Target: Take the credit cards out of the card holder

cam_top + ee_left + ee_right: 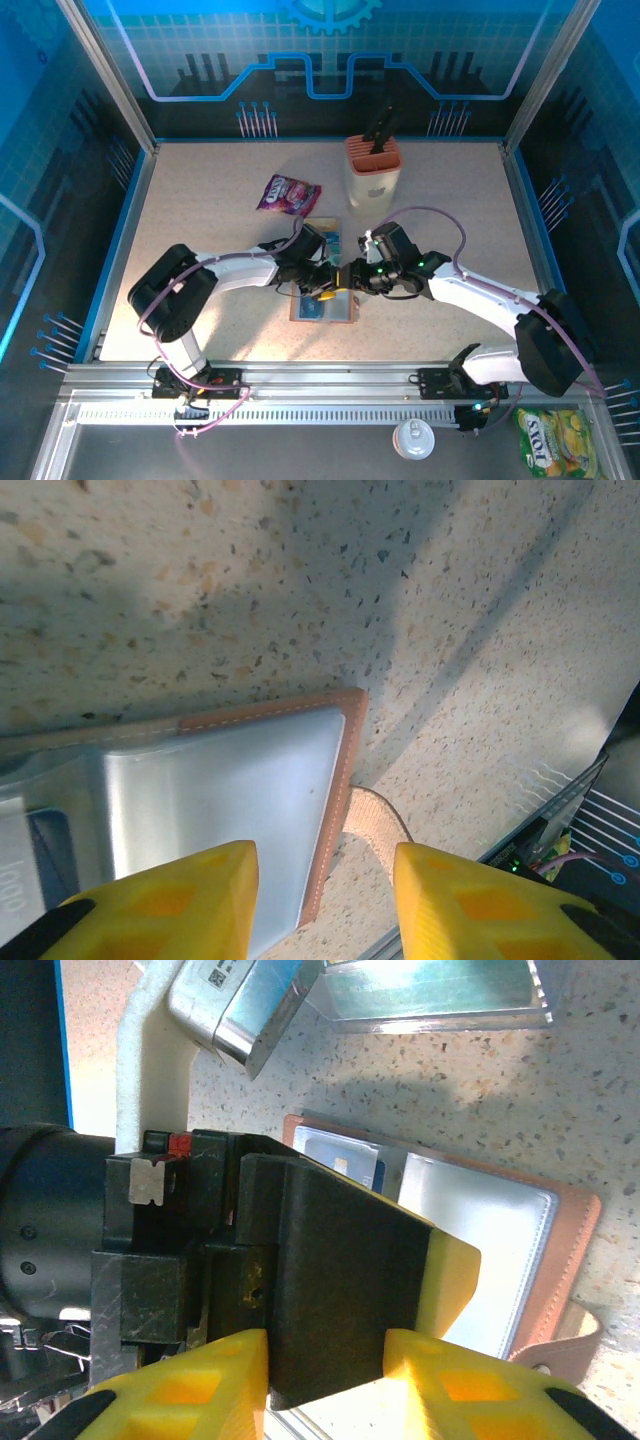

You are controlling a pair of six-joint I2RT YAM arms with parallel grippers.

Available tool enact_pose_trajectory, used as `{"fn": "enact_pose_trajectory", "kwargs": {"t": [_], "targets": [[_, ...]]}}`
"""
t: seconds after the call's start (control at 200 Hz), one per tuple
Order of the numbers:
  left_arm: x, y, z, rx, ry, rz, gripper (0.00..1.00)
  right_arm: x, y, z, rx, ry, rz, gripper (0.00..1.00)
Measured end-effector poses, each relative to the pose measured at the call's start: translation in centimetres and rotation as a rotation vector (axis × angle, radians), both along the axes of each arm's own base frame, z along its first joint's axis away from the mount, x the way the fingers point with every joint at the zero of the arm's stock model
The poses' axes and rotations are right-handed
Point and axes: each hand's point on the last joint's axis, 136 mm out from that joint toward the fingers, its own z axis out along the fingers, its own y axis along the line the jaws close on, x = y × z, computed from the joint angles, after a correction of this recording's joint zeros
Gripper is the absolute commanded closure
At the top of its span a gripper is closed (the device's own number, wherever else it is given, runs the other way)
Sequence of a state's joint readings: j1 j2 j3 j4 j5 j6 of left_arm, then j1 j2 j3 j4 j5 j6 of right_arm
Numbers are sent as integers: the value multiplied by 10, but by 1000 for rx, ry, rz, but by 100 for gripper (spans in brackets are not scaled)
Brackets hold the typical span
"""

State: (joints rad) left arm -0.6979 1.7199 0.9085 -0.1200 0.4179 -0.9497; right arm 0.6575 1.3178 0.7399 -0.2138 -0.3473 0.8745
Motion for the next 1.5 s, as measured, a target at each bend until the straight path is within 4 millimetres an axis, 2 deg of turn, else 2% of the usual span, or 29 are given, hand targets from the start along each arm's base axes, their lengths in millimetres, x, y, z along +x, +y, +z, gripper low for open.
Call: {"fn": "enact_pose_trajectory", "kwargs": {"t": [0.21, 0.415, 0.55, 0.675, 1.106, 1.501], "targets": [[4, 18, 9, 16, -29, 33, 59, 4, 13, 8, 17, -21, 24, 64], [6, 51, 20, 36, -78, 90, 67, 9, 37, 18, 47, -36, 74, 64], [2, 79, 14, 66, -72, 135, 72, 9, 35, -3, -13, 14, 65, 64], [-7, 91, 1, 93, -45, 138, 75, 5, 38, -12, -48, 42, 80, 64], [-29, 101, -24, 110, 17, 126, 76, 14, 50, -9, -63, 38, 105, 64], [-29, 99, -23, 80, 4, 132, 76, 9, 50, -19, -88, 63, 130, 64]]}}
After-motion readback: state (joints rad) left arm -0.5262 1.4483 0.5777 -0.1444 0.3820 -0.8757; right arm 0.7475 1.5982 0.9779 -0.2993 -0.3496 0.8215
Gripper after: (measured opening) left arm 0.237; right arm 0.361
